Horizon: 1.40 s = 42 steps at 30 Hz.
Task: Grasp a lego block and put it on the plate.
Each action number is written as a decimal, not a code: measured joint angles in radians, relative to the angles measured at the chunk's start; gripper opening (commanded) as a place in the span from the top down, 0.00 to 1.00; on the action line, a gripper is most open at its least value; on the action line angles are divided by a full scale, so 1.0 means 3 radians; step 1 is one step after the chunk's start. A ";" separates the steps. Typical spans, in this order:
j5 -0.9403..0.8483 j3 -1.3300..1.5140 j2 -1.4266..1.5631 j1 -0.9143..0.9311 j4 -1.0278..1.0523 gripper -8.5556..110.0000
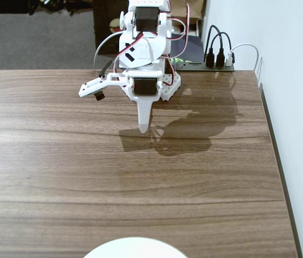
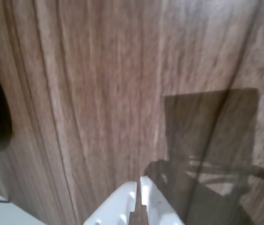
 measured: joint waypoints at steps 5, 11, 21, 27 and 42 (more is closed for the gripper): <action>0.0005 0.0199 0.0286 0.0000 0.0041 0.92; 0.0026 0.0343 0.0593 0.0072 0.0112 0.92; 0.0102 0.0424 0.0956 0.0128 0.0286 0.92; 0.0112 0.0465 0.1181 0.0159 0.0414 0.92; 0.0118 0.0532 0.1652 0.0169 0.0644 0.92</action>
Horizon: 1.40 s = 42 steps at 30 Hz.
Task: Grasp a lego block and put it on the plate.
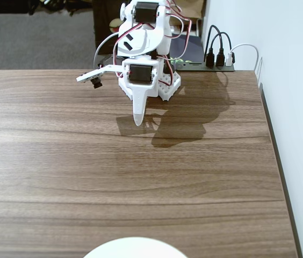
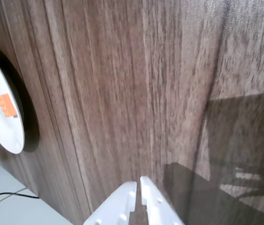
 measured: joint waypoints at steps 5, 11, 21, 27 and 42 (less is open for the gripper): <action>0.0000 0.0000 0.0000 0.0000 0.0000 0.92; 0.0000 0.0000 0.0000 0.0000 0.0000 0.92; 0.0000 0.0000 0.0000 0.0000 0.0000 0.92; 0.0000 0.0000 0.0000 0.0000 0.0000 0.92; -0.0133 0.0000 0.0000 -0.0184 0.0000 0.92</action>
